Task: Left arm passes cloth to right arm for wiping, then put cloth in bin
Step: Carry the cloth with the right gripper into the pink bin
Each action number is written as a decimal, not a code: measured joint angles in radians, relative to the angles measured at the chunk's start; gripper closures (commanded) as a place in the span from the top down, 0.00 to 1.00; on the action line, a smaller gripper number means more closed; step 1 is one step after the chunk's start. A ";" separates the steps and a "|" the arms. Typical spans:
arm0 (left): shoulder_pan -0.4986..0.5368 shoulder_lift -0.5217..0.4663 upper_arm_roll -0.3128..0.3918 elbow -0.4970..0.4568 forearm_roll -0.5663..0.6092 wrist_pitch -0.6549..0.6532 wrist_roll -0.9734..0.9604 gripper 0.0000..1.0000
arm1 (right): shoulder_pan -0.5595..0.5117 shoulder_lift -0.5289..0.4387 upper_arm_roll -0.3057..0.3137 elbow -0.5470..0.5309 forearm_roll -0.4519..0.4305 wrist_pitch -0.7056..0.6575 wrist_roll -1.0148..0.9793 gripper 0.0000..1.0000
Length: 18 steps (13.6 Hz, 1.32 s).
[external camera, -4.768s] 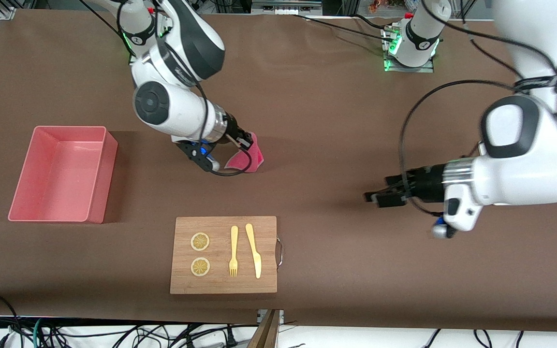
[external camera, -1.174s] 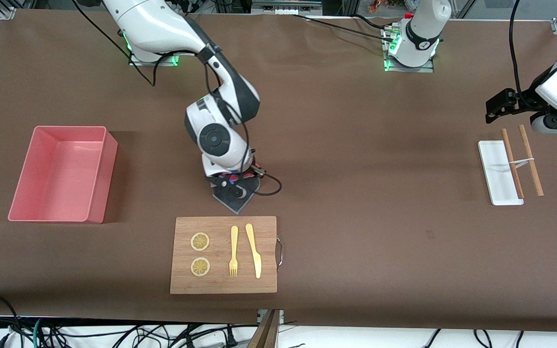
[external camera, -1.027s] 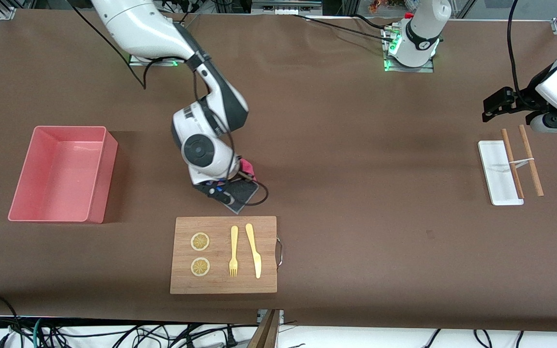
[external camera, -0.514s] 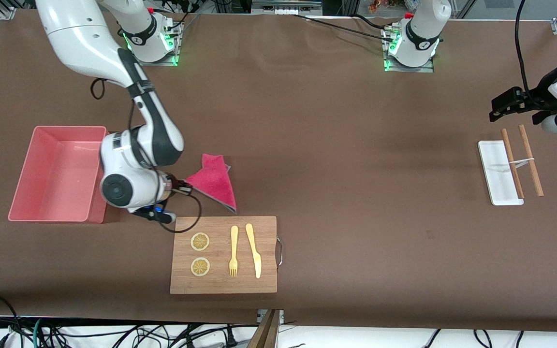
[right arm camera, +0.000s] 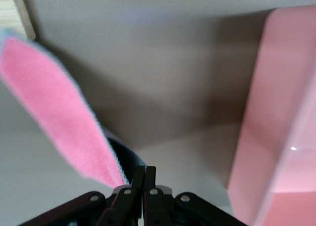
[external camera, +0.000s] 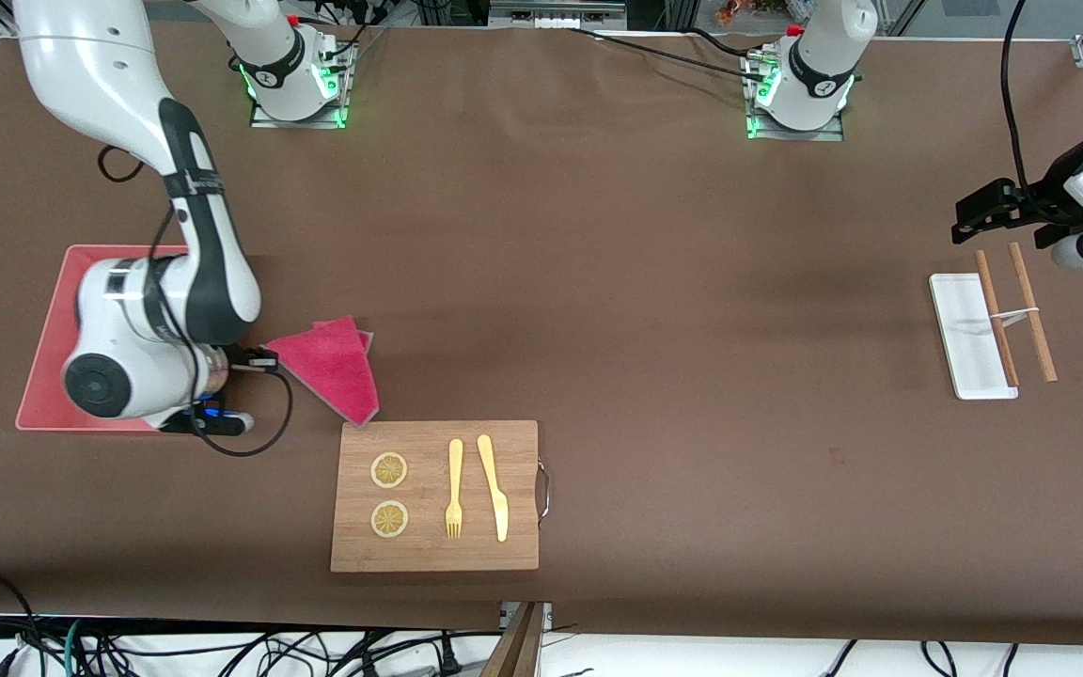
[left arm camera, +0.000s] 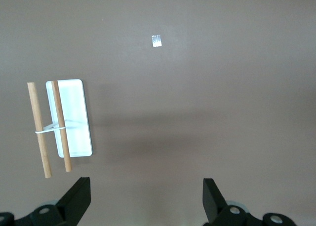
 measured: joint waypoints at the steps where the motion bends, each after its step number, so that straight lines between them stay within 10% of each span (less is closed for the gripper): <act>1: 0.005 0.001 0.000 0.013 0.002 0.000 0.001 1.00 | 0.000 -0.028 -0.013 0.002 0.000 -0.042 -0.021 0.00; 10: 0.017 0.018 -0.001 0.026 0.003 0.000 0.007 1.00 | 0.005 -0.197 -0.133 0.315 -0.013 -0.637 -0.107 0.00; 18: 0.025 0.019 0.001 0.029 0.011 0.000 0.009 1.00 | -0.019 -0.182 -0.421 0.378 -0.126 -0.640 -0.622 0.00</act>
